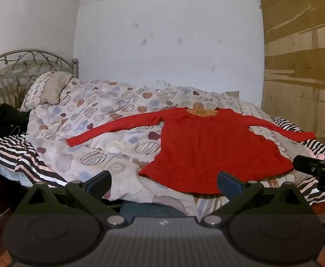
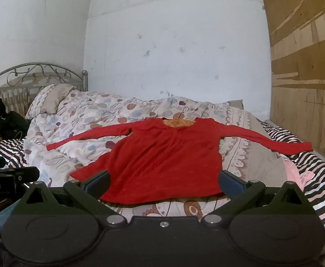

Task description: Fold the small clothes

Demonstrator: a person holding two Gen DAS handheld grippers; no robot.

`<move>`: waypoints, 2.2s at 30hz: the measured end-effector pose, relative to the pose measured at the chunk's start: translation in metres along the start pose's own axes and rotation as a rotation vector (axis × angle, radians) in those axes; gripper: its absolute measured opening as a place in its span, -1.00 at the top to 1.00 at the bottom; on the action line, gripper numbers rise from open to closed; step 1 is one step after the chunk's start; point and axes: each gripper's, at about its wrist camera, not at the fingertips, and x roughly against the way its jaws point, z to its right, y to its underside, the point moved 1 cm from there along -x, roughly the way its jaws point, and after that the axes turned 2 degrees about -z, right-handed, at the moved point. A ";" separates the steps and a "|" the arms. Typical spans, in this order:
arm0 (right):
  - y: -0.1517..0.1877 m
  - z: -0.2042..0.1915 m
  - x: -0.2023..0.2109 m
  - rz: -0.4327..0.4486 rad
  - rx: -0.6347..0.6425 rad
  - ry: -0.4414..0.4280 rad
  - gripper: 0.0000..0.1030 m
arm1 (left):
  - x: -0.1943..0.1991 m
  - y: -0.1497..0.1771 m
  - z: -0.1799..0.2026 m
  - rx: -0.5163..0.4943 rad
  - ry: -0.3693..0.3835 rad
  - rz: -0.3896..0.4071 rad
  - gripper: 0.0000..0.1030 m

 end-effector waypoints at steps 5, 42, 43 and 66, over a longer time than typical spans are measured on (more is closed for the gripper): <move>0.000 0.000 0.000 -0.008 0.005 0.001 -0.99 | 0.000 0.000 0.001 -0.001 0.004 -0.001 -0.99; 0.002 0.002 -0.001 -0.003 0.001 0.014 -0.99 | 0.000 0.001 -0.004 0.008 0.003 -0.004 -0.99; 0.002 0.002 -0.001 -0.004 0.002 0.014 -0.99 | 0.000 0.001 -0.004 0.008 0.003 -0.004 -0.99; 0.002 0.002 -0.001 -0.010 0.003 0.018 -0.99 | 0.000 0.001 -0.004 0.008 0.002 -0.003 -0.99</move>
